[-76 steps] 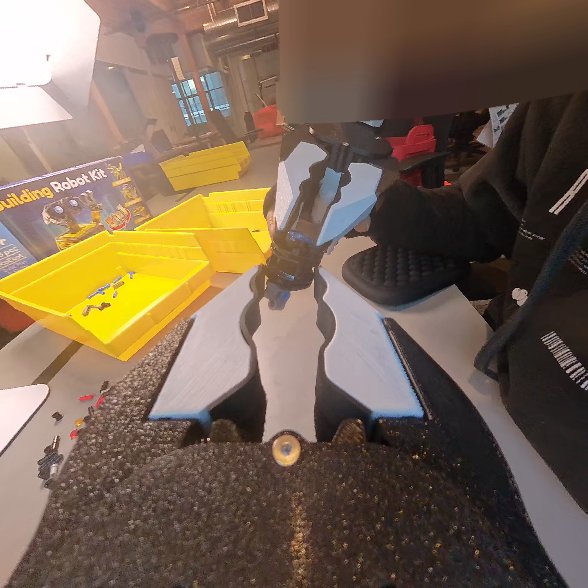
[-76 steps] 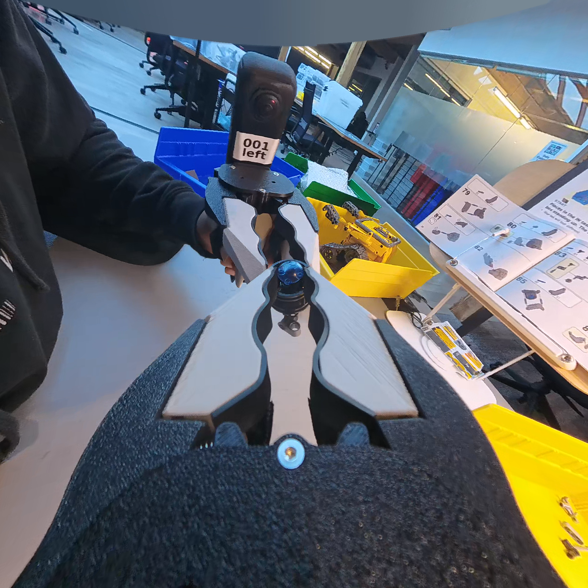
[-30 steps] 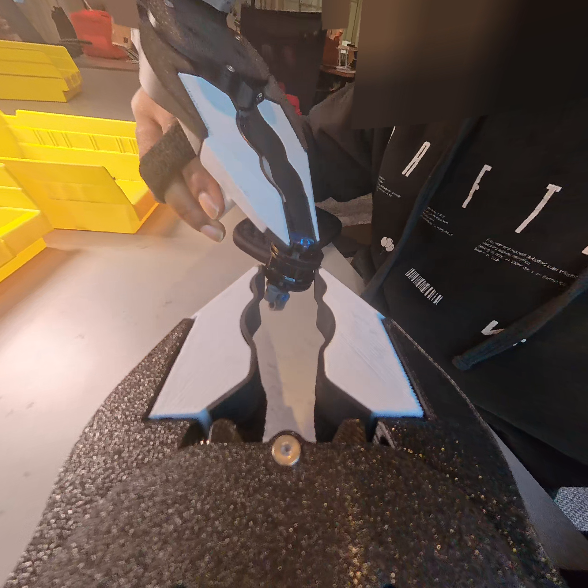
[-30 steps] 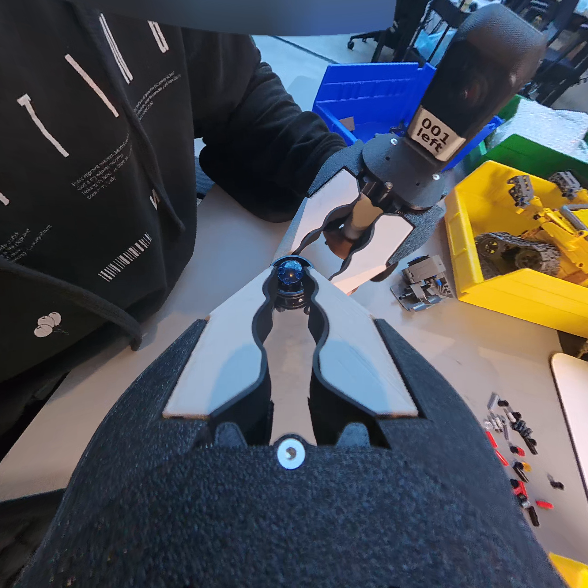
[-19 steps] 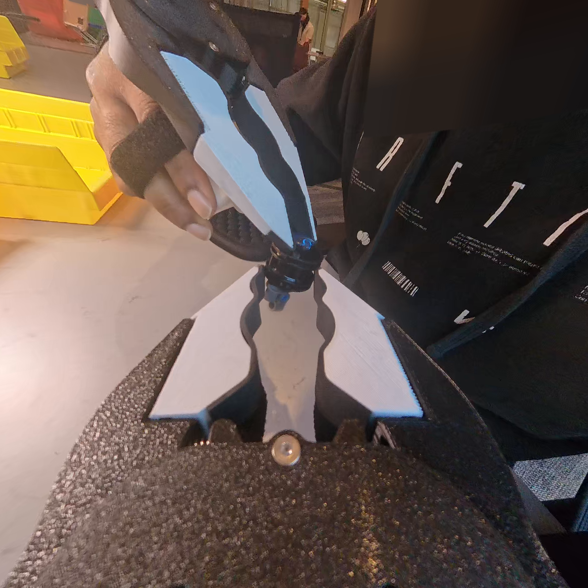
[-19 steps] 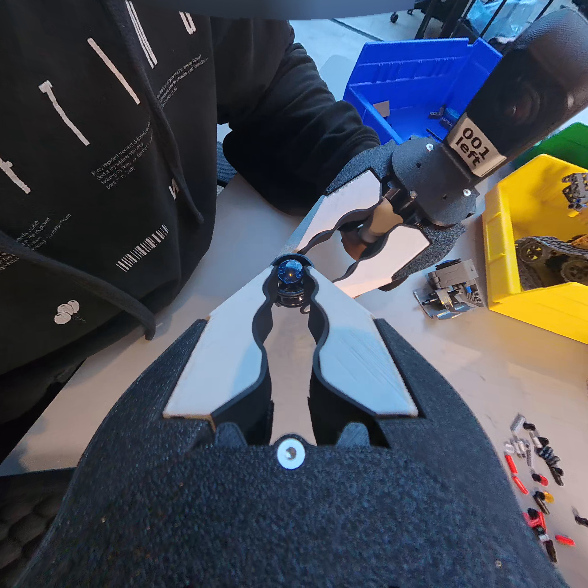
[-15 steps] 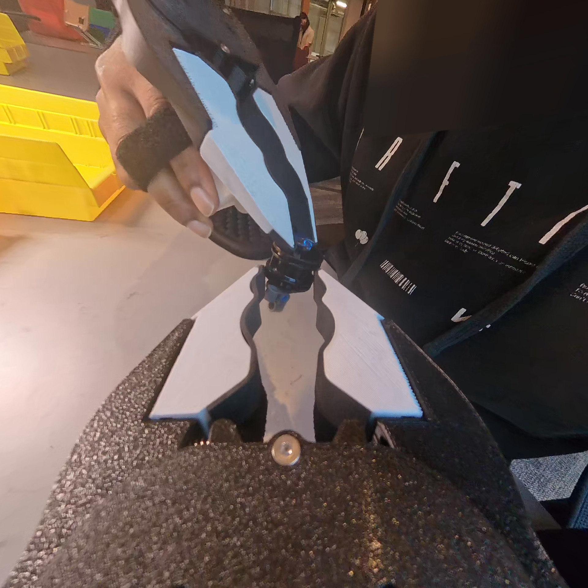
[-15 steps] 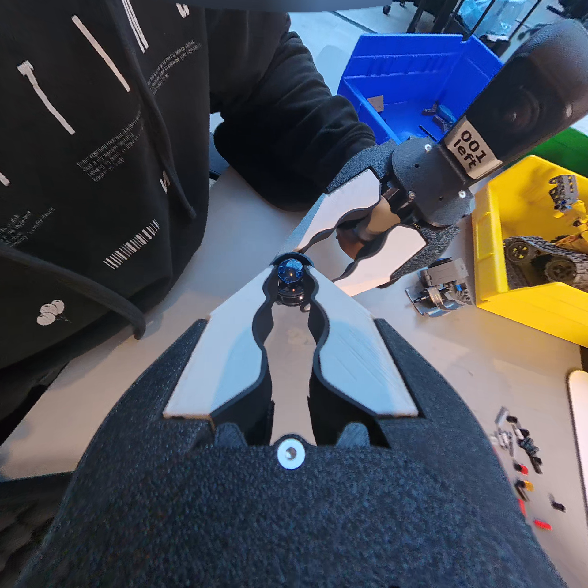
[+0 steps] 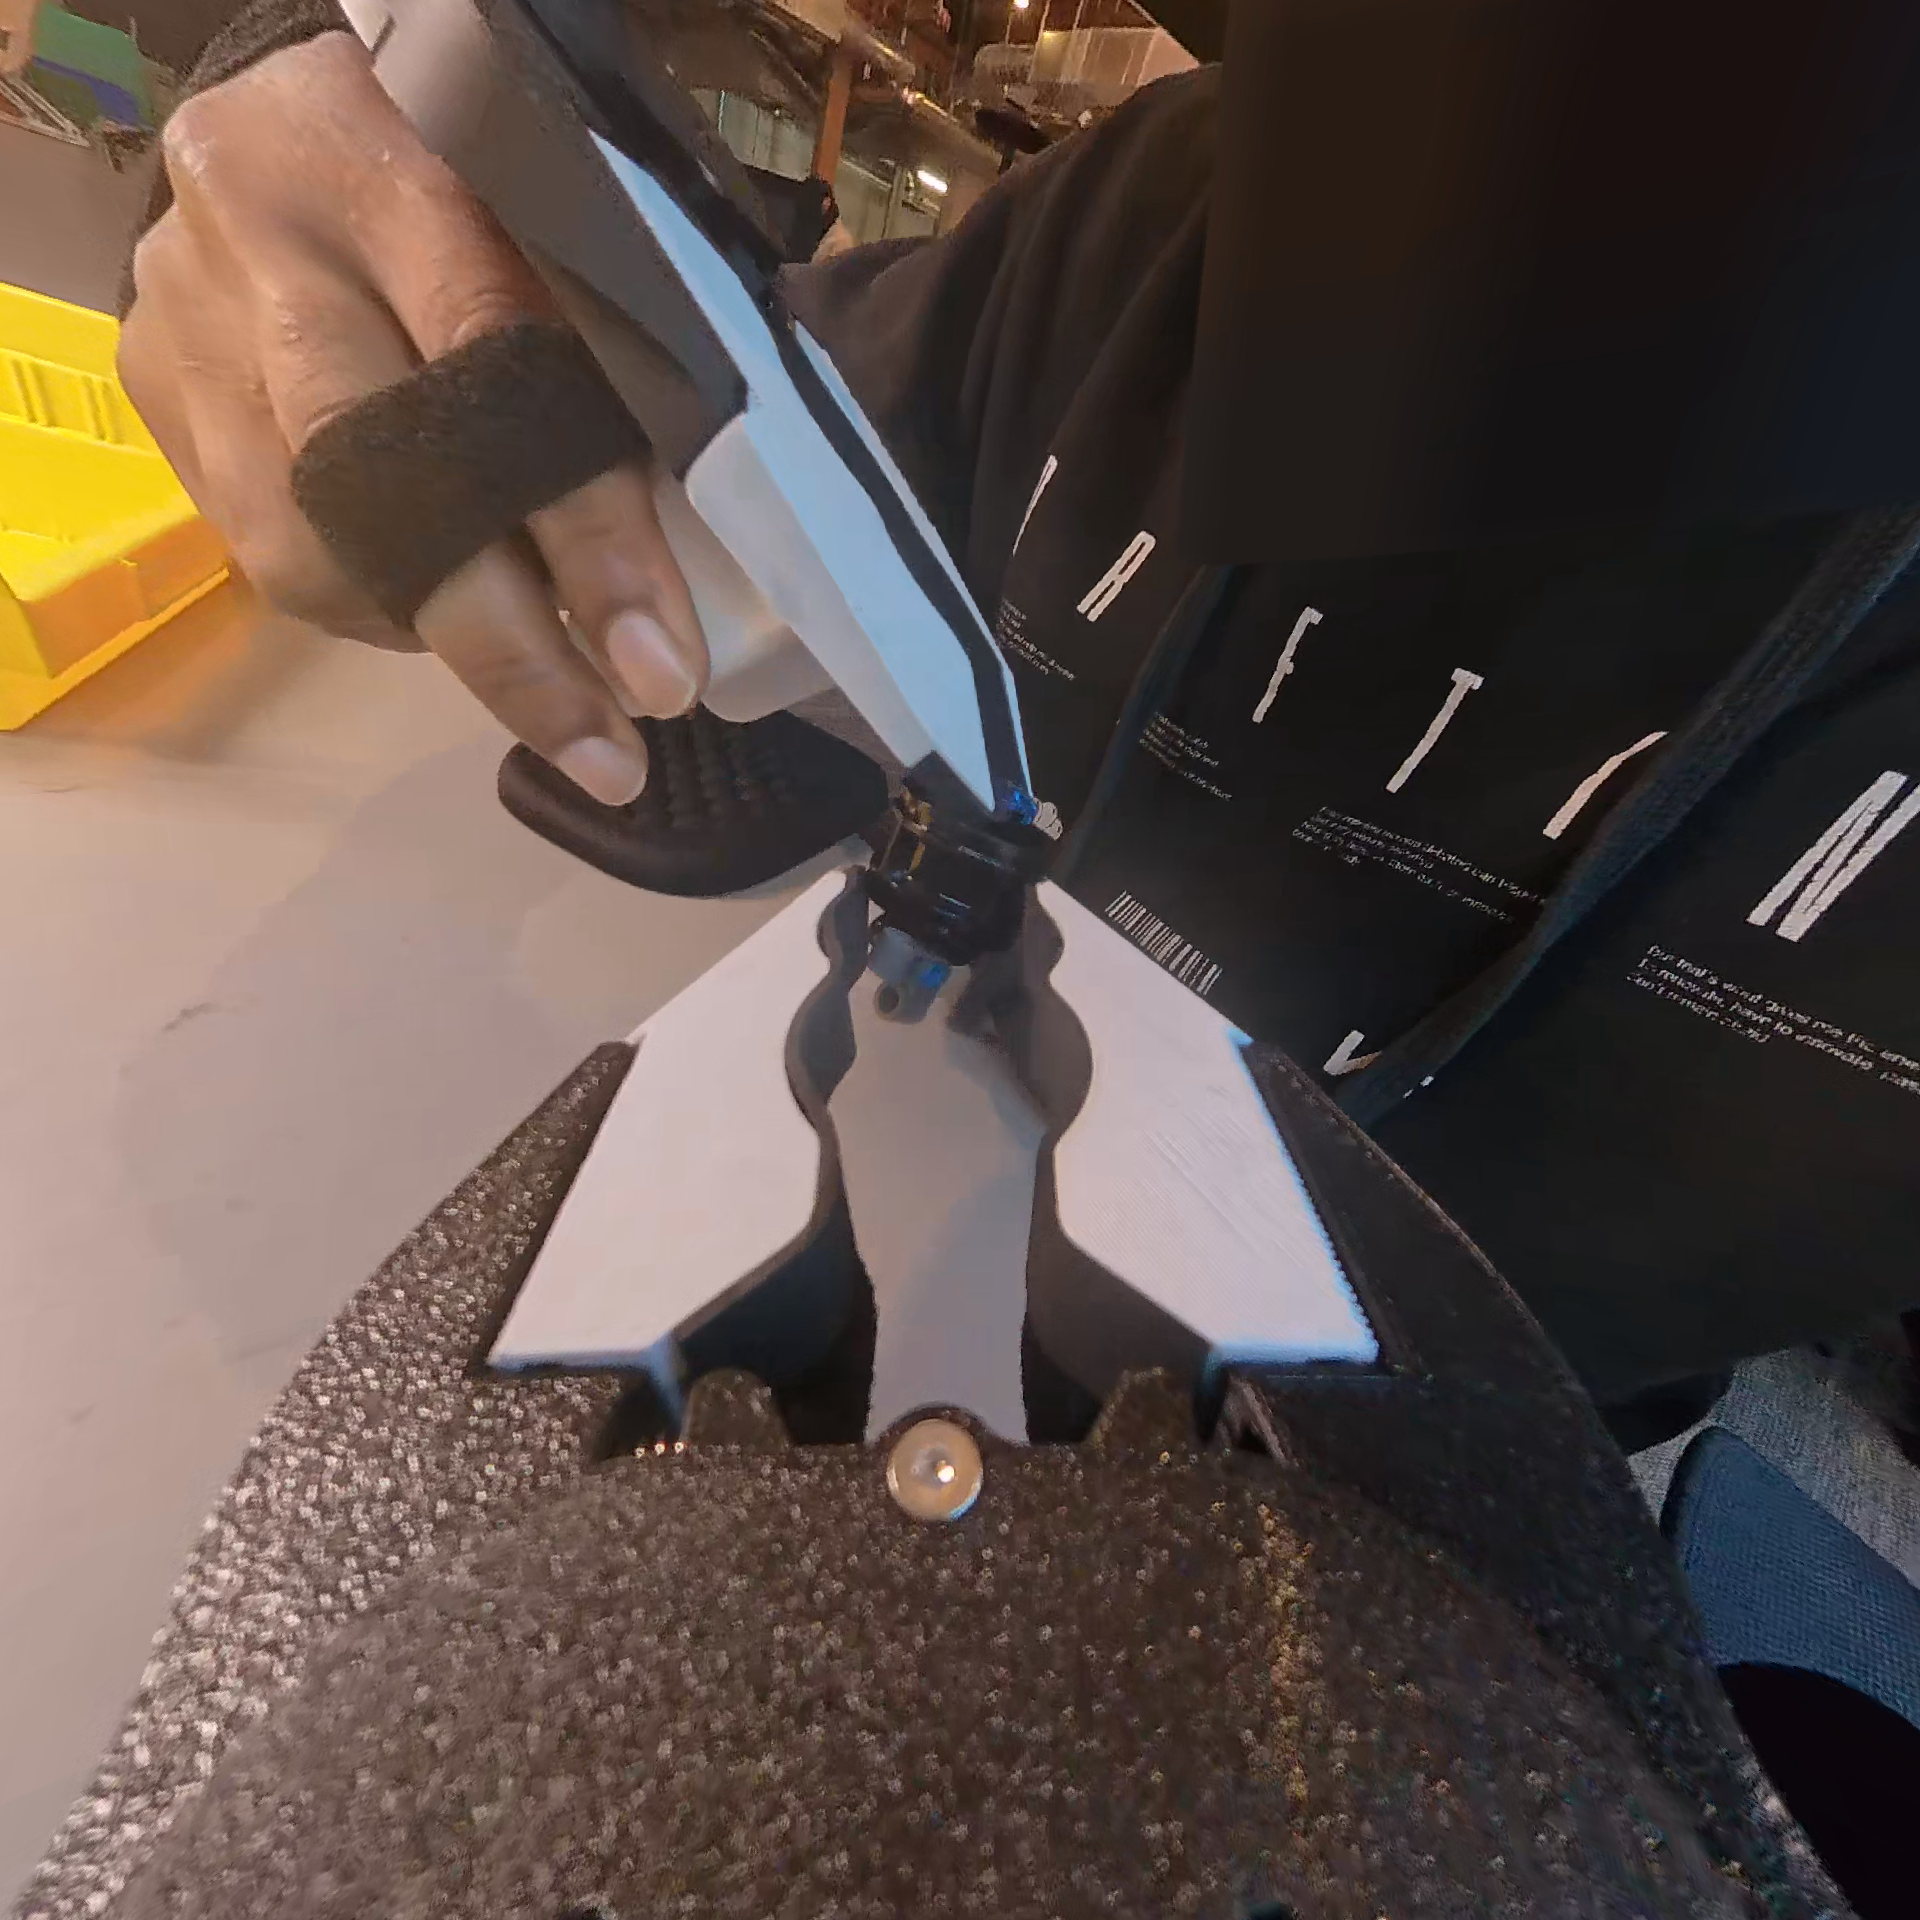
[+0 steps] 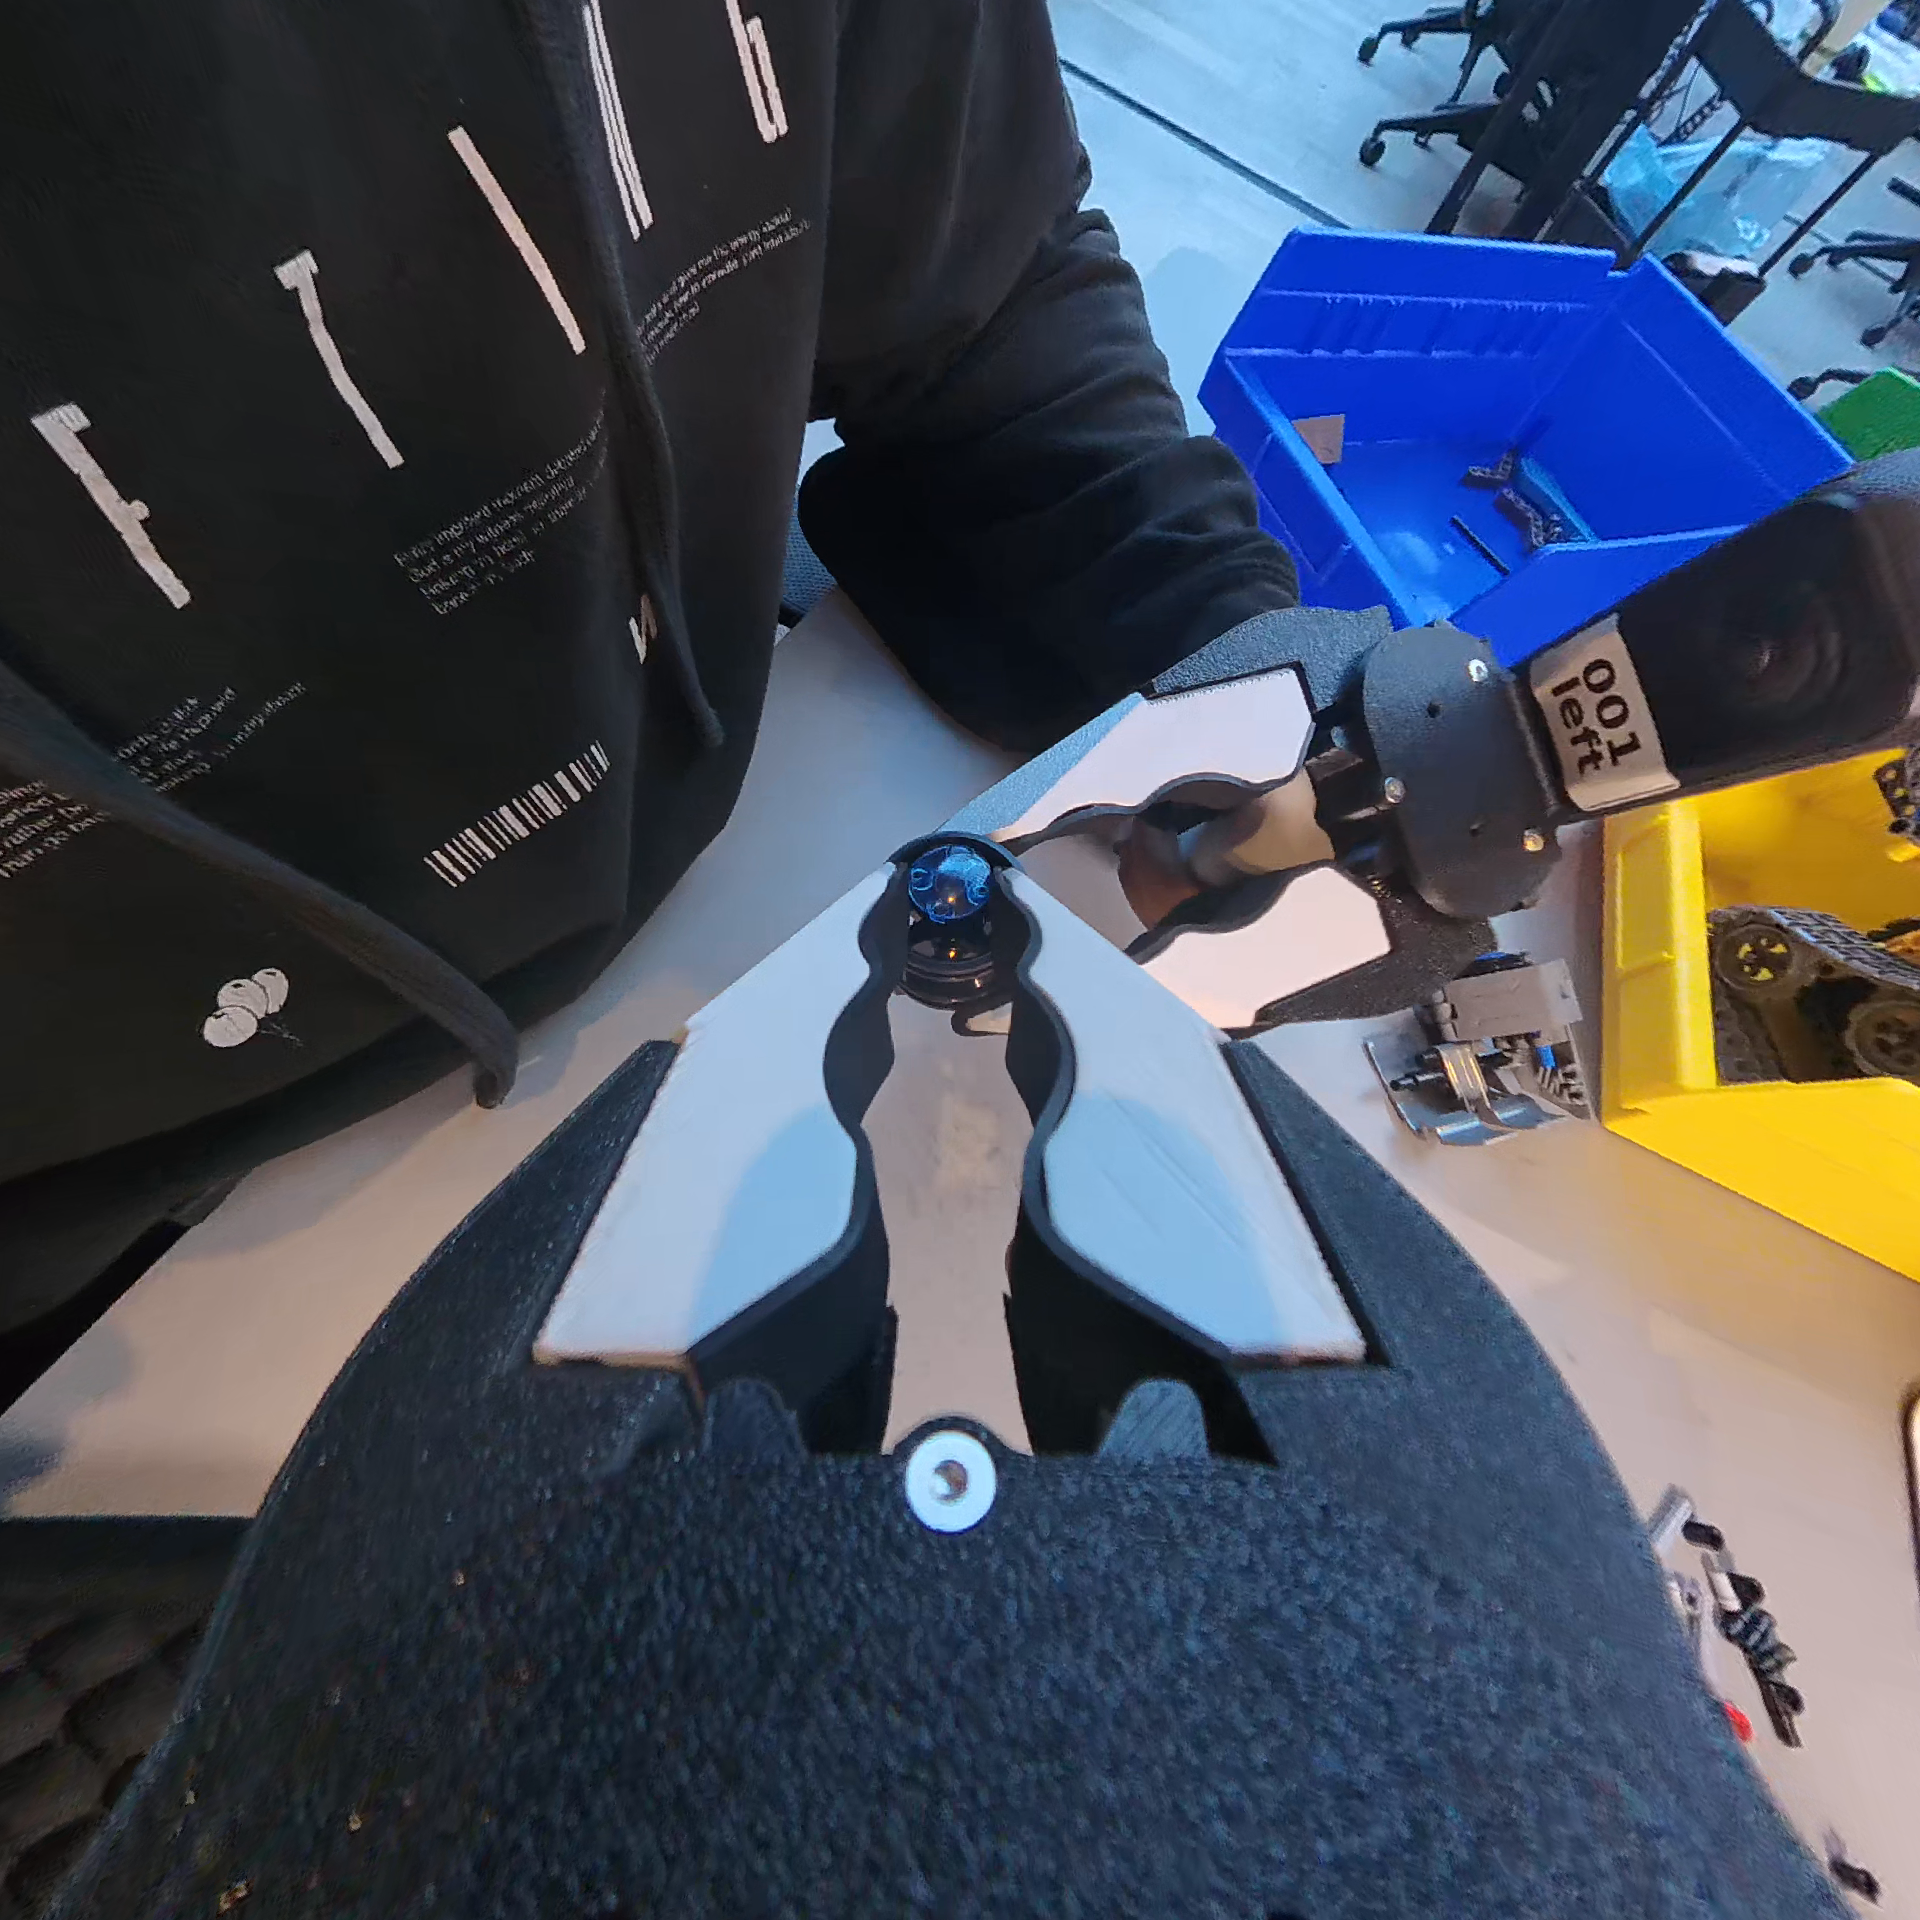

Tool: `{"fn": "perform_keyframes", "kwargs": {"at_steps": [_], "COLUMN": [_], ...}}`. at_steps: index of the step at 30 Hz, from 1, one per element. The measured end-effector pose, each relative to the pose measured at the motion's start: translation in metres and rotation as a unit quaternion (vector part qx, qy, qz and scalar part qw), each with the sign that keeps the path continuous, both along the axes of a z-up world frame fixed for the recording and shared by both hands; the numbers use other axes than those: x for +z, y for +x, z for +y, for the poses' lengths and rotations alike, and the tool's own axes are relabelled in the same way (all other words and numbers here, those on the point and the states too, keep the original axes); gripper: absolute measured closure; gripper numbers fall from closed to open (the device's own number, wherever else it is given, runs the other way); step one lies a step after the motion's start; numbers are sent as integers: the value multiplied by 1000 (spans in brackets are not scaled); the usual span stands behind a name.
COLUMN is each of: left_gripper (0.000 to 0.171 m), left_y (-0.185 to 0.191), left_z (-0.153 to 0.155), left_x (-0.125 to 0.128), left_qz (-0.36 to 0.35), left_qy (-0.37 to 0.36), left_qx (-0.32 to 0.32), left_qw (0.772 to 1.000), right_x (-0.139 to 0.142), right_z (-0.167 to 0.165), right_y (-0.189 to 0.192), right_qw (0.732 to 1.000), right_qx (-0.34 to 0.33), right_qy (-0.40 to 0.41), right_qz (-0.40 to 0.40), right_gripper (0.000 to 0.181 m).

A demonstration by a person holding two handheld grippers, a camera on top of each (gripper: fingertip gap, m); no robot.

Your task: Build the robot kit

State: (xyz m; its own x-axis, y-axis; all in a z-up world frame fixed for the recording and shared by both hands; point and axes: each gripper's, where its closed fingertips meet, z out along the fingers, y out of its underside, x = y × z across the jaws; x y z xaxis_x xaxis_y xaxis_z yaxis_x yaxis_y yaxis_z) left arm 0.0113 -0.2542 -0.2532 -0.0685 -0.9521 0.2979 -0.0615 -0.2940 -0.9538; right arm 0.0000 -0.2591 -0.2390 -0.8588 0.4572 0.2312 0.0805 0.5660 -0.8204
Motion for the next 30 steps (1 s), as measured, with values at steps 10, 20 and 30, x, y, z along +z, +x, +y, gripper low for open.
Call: {"fn": "perform_keyframes", "kwargs": {"at_steps": [10,20,30], "left_gripper": [145,143,143], "left_y": [-7,-16,-30], "left_z": [10,32,62], "left_x": [2,-4,14], "left_qz": [-5,9,17], "left_qy": [4,-23,6], "left_qx": [33,95,236], "left_qw": [999,995,972], "right_x": [2,-4,15], "right_z": [10,34,65], "right_y": [-6,-13,-25], "right_qw": [998,990,938], "right_qx": [-53,-140,-249], "right_qy": [-35,-30,-220], "right_qz": [-8,13,94], "right_gripper": [166,165,165]}}
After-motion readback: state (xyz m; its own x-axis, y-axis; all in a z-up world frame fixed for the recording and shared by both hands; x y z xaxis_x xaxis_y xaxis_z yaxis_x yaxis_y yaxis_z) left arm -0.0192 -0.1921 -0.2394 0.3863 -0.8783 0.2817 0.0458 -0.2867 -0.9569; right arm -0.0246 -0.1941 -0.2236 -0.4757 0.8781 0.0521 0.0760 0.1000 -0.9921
